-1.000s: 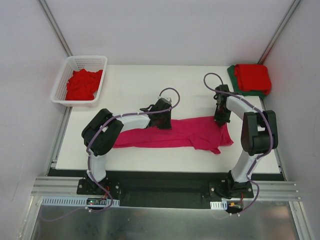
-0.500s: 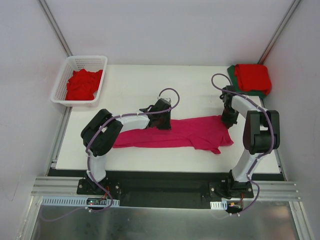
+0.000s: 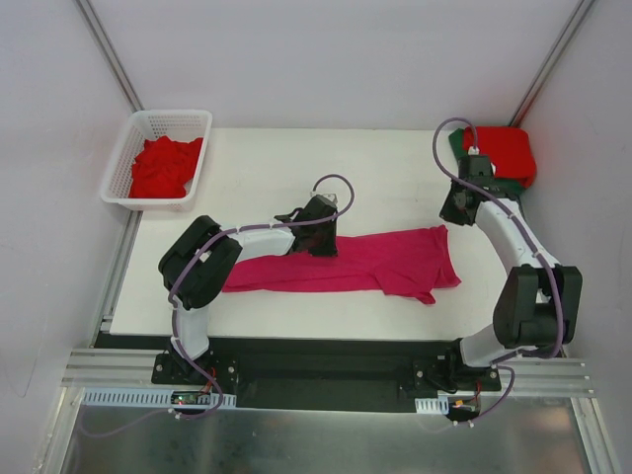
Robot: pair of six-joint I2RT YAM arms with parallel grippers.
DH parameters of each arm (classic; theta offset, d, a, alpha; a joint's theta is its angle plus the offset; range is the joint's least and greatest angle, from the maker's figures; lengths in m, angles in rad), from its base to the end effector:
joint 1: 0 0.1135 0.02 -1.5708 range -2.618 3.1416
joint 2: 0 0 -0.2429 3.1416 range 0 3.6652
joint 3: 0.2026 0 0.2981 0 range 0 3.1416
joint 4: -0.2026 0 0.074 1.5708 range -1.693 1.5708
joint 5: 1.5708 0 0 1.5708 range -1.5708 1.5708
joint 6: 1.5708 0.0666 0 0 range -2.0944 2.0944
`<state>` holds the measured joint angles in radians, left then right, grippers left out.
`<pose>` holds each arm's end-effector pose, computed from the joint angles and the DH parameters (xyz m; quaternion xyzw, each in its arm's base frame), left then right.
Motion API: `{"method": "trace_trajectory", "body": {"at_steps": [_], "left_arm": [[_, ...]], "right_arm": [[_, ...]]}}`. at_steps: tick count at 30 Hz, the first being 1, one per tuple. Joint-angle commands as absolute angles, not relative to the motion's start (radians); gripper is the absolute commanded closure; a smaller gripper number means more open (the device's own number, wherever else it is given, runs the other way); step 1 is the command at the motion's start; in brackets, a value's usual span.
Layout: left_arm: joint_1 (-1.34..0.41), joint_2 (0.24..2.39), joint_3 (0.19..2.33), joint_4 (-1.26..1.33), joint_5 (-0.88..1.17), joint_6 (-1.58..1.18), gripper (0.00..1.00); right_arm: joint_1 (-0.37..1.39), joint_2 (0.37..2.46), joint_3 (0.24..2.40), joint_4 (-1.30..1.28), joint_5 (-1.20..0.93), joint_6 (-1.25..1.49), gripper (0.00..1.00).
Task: Fold and stack the t-shirts
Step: Fold the other side of the tshirt into a rectangle
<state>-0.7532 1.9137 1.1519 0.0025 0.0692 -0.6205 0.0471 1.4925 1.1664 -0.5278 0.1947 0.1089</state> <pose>0.3297 -0.3154 0.0874 0.0745 0.9153 -0.2747 0.2849 0.3886 0.0054 0.2139 0.0629 0.9305 -0.0635 0.3552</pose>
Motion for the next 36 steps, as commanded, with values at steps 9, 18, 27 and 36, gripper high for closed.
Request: {"method": "trace_trajectory", "body": {"at_steps": [9, 18, 27, 36], "left_arm": [[-0.753, 1.887, 1.143, -0.032, 0.043, -0.612, 1.0], [-0.753, 1.89, 1.146, -0.034, 0.041, -0.611, 1.0], [-0.75, 1.884, 1.14, -0.032, 0.04, -0.603, 1.0], [-0.735, 1.871, 1.117, -0.034, 0.035, -0.6, 1.0]], "right_arm": [[0.075, 1.692, 1.178, -0.434, -0.055, 0.086, 0.98], [0.1, 1.772, 1.207, -0.456, -0.06, 0.081, 0.99], [0.1, 1.856, 1.269, -0.538, 0.09, 0.064, 0.99], [0.097, 1.924, 1.356, -0.581, 0.187, 0.049, 0.99]]}}
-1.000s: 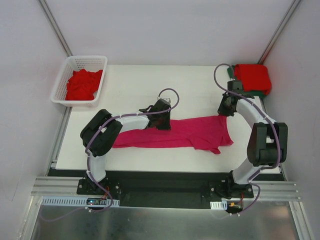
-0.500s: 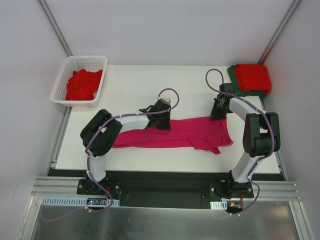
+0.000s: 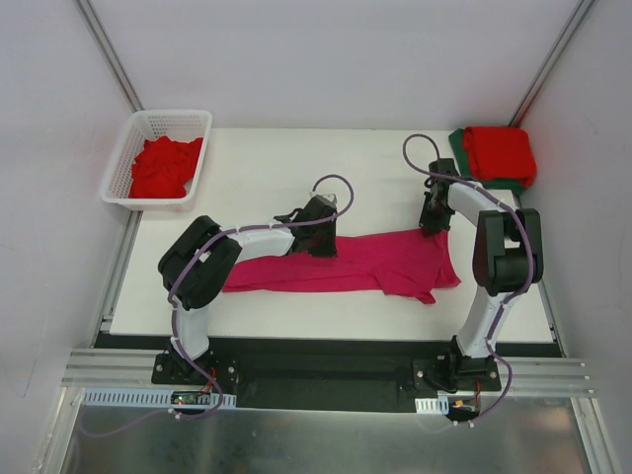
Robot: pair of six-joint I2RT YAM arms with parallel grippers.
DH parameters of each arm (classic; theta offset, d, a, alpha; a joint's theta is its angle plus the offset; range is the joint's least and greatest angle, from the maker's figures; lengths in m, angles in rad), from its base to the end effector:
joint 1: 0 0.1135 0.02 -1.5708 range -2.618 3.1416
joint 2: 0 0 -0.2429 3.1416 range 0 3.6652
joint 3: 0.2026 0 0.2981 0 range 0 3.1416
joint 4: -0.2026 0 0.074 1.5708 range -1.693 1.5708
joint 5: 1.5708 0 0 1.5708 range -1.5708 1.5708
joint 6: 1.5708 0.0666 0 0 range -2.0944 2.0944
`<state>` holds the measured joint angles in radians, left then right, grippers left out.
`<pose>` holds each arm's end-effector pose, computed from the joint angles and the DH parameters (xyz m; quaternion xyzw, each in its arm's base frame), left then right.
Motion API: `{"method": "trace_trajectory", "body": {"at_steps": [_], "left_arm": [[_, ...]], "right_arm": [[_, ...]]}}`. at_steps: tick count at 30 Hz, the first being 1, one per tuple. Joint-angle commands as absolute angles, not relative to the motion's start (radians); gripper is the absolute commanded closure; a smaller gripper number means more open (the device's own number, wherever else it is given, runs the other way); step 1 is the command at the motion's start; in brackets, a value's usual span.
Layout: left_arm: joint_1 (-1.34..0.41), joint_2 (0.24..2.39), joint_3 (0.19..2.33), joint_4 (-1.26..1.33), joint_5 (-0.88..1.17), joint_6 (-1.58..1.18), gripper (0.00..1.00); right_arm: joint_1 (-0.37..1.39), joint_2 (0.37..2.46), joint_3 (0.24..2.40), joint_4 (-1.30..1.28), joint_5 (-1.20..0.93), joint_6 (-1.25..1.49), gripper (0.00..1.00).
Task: Fold and stack the t-shirts
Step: Fold the other side of the tshirt into a rectangle
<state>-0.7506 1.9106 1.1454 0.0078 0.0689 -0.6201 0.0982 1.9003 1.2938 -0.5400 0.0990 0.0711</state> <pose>0.3297 -0.3138 0.0870 0.0735 0.9150 -0.2747 0.2861 0.4290 0.0356 0.0983 -0.0028 0.9764 -0.0304 0.2136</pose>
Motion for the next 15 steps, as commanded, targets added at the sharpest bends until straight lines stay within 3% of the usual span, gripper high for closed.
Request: {"method": "trace_trajectory", "body": {"at_steps": [1, 15], "left_arm": [[-0.733, 1.87, 1.114, -0.032, 0.034, -0.6, 1.0], [-0.721, 1.855, 1.091, -0.034, 0.028, -0.6, 1.0]], "right_arm": [[0.095, 1.925, 1.364, -0.59, 0.196, 0.048, 0.99], [0.022, 1.948, 1.374, -0.644, 0.27, 0.064, 0.99]]}}
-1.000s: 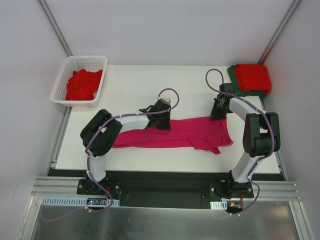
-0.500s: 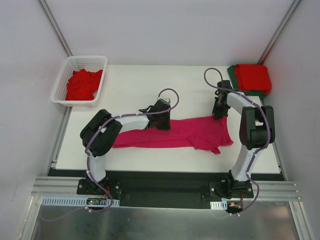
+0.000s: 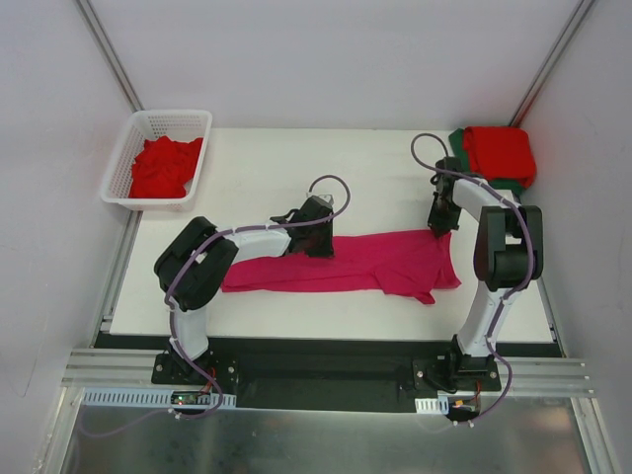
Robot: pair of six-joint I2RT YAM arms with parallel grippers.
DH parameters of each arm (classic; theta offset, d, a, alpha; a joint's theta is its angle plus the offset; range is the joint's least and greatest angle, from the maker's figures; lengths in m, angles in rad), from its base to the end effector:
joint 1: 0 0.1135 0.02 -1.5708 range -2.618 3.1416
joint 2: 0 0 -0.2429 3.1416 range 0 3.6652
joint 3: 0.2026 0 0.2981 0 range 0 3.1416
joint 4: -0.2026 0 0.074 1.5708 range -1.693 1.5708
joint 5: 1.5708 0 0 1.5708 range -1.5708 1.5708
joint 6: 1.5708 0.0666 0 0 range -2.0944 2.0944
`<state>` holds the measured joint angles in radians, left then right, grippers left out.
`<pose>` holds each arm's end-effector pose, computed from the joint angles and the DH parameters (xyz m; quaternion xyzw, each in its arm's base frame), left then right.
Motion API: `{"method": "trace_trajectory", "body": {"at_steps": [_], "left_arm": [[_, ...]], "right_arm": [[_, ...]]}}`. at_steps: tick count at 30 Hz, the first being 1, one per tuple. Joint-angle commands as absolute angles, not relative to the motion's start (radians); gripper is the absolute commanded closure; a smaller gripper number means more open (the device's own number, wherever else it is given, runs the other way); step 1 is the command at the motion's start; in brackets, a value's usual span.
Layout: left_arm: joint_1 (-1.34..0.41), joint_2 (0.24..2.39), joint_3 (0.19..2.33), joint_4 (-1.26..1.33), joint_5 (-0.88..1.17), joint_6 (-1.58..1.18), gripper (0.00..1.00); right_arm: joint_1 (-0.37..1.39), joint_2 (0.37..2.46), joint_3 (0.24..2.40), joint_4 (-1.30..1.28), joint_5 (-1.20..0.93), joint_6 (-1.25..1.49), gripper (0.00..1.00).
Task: Fold and stack the t-shirts
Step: Fold the other side of the tshirt into a rectangle
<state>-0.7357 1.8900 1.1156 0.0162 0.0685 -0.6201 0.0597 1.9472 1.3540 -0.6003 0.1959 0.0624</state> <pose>0.3297 -0.3046 0.0862 0.0666 0.9157 -0.2722 0.2879 0.4363 0.0131 0.0964 0.0197 0.9775 -0.0845 0.1921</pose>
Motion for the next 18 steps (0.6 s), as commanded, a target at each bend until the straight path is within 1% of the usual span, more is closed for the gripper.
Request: {"method": "trace_trajectory", "body": {"at_steps": [1, 13, 18], "left_arm": [[-0.718, 1.855, 1.089, -0.032, 0.031, -0.6, 1.0], [-0.716, 1.852, 1.086, -0.032, 0.026, -0.603, 1.0], [-0.715, 1.855, 1.077, -0.032, 0.025, -0.604, 1.0]], "right_arm": [[0.015, 1.947, 1.374, -0.647, 0.279, 0.067, 0.99], [0.003, 1.941, 1.381, -0.695, 0.409, 0.103, 0.99], [0.003, 1.882, 1.353, -0.652, 0.427, 0.11, 0.98]]}}
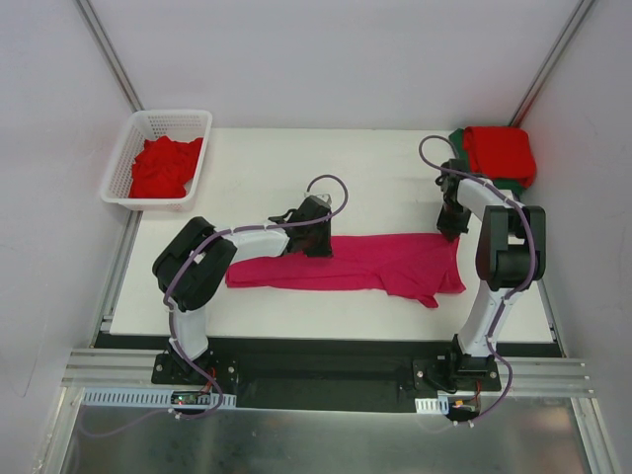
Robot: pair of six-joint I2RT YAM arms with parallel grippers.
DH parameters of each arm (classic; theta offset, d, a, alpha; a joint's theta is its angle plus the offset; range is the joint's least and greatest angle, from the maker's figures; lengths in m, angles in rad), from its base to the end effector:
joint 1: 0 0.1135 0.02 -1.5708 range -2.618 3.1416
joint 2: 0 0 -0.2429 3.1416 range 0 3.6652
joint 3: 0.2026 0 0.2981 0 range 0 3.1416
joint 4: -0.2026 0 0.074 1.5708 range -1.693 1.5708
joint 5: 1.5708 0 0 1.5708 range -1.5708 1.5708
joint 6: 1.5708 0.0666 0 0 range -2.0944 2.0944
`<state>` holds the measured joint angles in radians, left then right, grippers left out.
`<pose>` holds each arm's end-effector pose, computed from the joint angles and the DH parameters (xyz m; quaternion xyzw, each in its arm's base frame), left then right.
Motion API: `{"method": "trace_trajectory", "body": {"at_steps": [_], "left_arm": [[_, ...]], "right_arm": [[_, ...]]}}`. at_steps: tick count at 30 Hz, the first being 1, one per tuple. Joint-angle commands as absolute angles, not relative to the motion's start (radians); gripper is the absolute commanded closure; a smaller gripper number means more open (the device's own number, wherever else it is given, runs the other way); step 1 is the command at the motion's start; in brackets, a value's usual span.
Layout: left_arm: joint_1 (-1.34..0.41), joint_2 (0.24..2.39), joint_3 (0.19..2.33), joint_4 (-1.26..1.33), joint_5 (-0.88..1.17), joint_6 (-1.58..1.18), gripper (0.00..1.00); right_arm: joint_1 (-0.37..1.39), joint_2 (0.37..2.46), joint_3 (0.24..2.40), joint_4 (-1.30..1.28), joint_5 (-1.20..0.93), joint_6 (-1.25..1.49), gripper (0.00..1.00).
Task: Fold and stack the t-shirts
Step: Fold the other side of the tshirt into a rectangle
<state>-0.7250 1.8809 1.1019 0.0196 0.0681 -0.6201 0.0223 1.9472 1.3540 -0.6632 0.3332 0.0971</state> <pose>0.3308 -0.2991 0.0857 0.0616 0.9163 -0.2702 0.2891 0.4277 -0.0123 0.0957 0.0624 0.9723 -0.1543 0.1639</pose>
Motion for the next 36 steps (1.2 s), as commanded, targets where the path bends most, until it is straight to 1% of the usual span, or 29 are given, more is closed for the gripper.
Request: {"method": "trace_trajectory", "body": {"at_steps": [1, 8, 14, 20, 25, 27, 30, 32, 33, 34, 36], "left_arm": [[-0.715, 1.858, 1.077, -0.032, 0.023, -0.606, 1.0], [-0.716, 1.861, 1.074, -0.032, 0.025, -0.617, 1.0], [-0.715, 1.859, 1.077, -0.032, 0.025, -0.617, 1.0], [-0.716, 1.864, 1.092, -0.031, 0.025, -0.612, 1.0], [-0.715, 1.865, 1.097, -0.032, 0.025, -0.611, 1.0], [-0.715, 1.867, 1.095, -0.032, 0.029, -0.611, 1.0], [-0.715, 1.864, 1.094, -0.032, 0.031, -0.607, 1.0], [-0.715, 1.856, 1.095, -0.032, 0.035, -0.603, 1.0], [-0.715, 1.849, 1.095, -0.032, 0.046, -0.597, 1.0], [-0.716, 1.829, 1.097, -0.032, 0.044, -0.595, 1.0], [-0.722, 1.809, 1.11, -0.032, 0.046, -0.578, 1.0]], "right_arm": [[0.003, 1.865, 1.341, -0.632, 0.399, 0.104, 0.99], [0.003, 1.681, 1.263, -0.532, 0.379, 0.103, 0.99], [0.037, 1.517, 1.243, -0.56, 0.282, 0.089, 0.99], [0.169, 1.404, 1.163, -0.636, 0.203, 0.098, 0.99], [0.25, 1.28, 0.998, -0.669, 0.146, 0.159, 0.99], [0.284, 1.221, 0.964, -0.698, 0.152, 0.182, 0.98], [0.327, 1.169, 0.919, -0.741, 0.16, 0.209, 0.94], [0.357, 1.125, 0.9, -0.773, 0.176, 0.221, 0.89], [0.367, 1.112, 0.897, -0.784, 0.184, 0.235, 0.86], [0.374, 1.088, 0.891, -0.794, 0.199, 0.242, 0.78], [0.391, 1.069, 0.871, -0.824, 0.21, 0.27, 0.71]]}}
